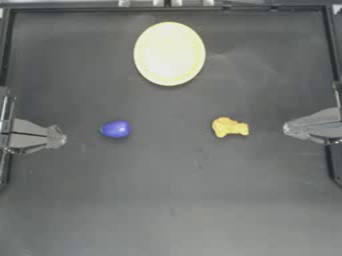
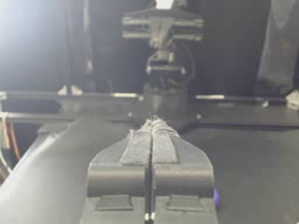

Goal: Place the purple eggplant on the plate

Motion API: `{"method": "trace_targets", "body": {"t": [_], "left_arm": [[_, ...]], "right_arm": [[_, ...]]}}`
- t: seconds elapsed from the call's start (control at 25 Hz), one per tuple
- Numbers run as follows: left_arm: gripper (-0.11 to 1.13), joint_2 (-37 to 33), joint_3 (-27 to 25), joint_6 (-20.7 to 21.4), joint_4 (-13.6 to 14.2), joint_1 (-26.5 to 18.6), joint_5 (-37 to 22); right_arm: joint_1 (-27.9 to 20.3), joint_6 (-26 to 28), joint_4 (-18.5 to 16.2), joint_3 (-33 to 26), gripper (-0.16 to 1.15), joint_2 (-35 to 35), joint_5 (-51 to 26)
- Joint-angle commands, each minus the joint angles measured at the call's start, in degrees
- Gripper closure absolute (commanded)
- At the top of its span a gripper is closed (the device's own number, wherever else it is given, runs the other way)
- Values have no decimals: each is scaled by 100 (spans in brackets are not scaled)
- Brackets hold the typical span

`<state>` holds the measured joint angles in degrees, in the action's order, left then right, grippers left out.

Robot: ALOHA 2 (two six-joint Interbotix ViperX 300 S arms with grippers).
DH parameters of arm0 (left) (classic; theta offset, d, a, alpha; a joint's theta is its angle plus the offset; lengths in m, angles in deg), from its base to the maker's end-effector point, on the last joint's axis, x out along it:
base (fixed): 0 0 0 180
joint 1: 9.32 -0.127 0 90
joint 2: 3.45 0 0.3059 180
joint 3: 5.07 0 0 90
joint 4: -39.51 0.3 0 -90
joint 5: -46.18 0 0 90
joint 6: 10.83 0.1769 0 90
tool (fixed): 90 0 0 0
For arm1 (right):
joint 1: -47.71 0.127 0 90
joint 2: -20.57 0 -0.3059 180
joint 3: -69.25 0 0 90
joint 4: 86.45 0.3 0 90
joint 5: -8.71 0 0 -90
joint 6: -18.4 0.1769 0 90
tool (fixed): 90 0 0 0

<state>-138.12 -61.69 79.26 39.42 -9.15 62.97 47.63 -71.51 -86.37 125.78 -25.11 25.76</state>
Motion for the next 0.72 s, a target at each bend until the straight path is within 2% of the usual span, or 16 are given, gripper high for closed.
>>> {"method": "trace_targets", "body": {"t": [0.04,0.12,0.32,0.4,0.44,0.56,0.6,0.64,0.72], "left_arm": [[101,-53,53,26,-18,-53,-35],[97,-70,35,18,-26,-62,-158],[89,-62,62,26,-26,-114,-316],[72,-62,44,35,-18,-158,-334],[58,-62,44,35,-18,-167,-360],[6,-44,53,35,-9,-176,-527],[-5,-35,70,44,-9,-185,-598],[-9,-26,88,44,0,-202,-677],[1,-26,149,70,0,-299,-967]], "right_arm": [[0,-9,-35,-9,101,-35,18],[0,-9,-35,18,97,-35,0],[-9,-44,-62,35,77,-35,0],[-9,-53,-88,44,64,-26,0],[0,-53,-141,53,56,-26,-9],[0,-35,-272,62,26,-26,0],[-9,-35,-281,70,16,-26,-9],[0,-35,-281,62,7,-26,0],[0,-18,-264,62,-6,-26,-9]]}}
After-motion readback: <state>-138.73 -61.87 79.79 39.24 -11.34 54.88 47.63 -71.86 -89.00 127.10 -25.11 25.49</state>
